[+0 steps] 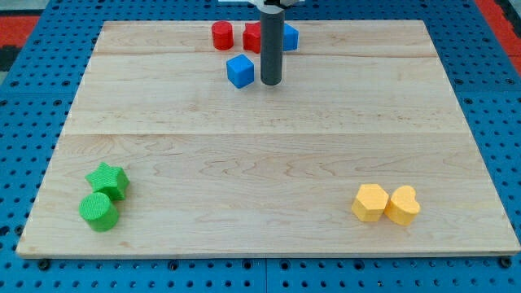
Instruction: Move the blue cube close to the red star
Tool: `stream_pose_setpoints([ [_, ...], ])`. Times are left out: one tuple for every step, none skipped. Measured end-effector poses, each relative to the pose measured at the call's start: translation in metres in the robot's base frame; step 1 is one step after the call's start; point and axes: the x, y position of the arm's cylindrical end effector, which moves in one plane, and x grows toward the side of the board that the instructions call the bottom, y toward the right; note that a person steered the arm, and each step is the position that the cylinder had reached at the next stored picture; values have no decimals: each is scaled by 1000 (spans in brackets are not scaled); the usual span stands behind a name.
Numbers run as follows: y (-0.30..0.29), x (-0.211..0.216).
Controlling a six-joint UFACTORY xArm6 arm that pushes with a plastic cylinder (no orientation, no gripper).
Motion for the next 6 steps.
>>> stream_pose_setpoints([
  [-34, 35],
  [-58, 20],
  [-39, 13],
  [-39, -13],
  [-7, 9],
  [73, 56],
])
